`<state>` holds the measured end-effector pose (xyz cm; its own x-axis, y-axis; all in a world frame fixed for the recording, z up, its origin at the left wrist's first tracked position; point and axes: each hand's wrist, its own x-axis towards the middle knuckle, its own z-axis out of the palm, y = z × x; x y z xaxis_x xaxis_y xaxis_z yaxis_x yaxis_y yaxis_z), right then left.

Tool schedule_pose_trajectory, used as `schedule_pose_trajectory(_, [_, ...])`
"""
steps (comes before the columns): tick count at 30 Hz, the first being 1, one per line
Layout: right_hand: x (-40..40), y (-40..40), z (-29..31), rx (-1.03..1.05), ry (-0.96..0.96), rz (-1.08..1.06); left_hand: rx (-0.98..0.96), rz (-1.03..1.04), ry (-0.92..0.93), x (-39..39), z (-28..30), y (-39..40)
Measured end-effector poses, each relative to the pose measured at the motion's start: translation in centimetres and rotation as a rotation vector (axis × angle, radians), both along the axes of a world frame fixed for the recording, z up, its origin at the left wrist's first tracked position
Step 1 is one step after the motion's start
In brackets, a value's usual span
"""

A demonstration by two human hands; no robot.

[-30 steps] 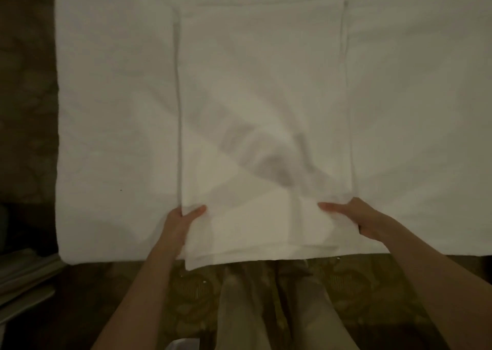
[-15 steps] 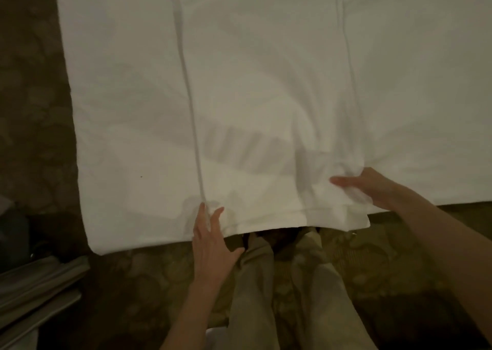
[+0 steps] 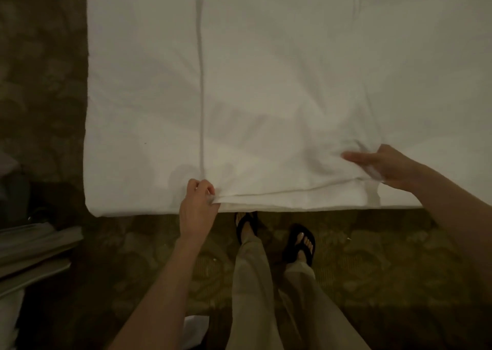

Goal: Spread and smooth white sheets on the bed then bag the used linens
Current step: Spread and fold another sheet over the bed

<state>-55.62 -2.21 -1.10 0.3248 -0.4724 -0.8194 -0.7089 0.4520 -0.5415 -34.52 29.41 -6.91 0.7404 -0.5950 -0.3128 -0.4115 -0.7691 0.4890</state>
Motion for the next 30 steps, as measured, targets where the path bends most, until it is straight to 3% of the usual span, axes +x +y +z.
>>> schedule_pose_trajectory(2, [-0.2,0.4,-0.4,-0.016,0.004,0.005,-0.027,0.112,0.068,-0.1,0.3,0.7])
schedule_pose_trajectory(4, [-0.3,1.0,-0.9,-0.053,-0.013,-0.012,-0.039,0.403,0.215,-0.7,1.0,1.5])
schedule_pose_trajectory(5, [-0.4,1.2,-1.3,-0.073,-0.030,-0.019,-0.104,0.658,0.416,-1.3,1.7,1.5])
schedule_pose_trajectory(7, [-0.5,1.7,-1.6,-0.066,-0.055,-0.048,-0.328,1.075,1.022,-2.7,2.7,1.2])
schedule_pose_trajectory(8, [-0.5,1.9,-1.3,-0.055,-0.064,-0.063,-0.377,1.137,1.234,-3.3,2.8,0.9])
schedule_pose_trajectory(10, [-0.6,1.7,-1.2,-0.034,-0.077,-0.093,-0.461,1.203,1.429,-4.3,2.7,-0.1])
schedule_pose_trajectory(14, [-1.1,0.6,-1.6,-0.036,-0.082,-0.082,-0.827,1.414,1.380,-4.4,2.7,-3.3])
schedule_pose_trajectory(17, [-1.1,0.3,-1.9,-0.048,-0.091,-0.061,-1.009,1.419,1.413,-2.4,2.5,-5.2])
schedule_pose_trajectory(20, [-0.4,1.0,-2.0,-0.046,-0.089,-0.032,-1.155,1.439,1.326,-1.3,1.9,-5.1])
schedule_pose_trajectory(26, [-0.8,3.1,-5.2,-0.061,0.001,-0.011,-1.143,1.464,1.222,-3.3,-0.1,-3.5])
schedule_pose_trajectory(30, [0.2,2.4,-5.4,-0.050,-0.040,-0.049,-1.237,1.422,1.211,-2.3,0.1,-4.3])
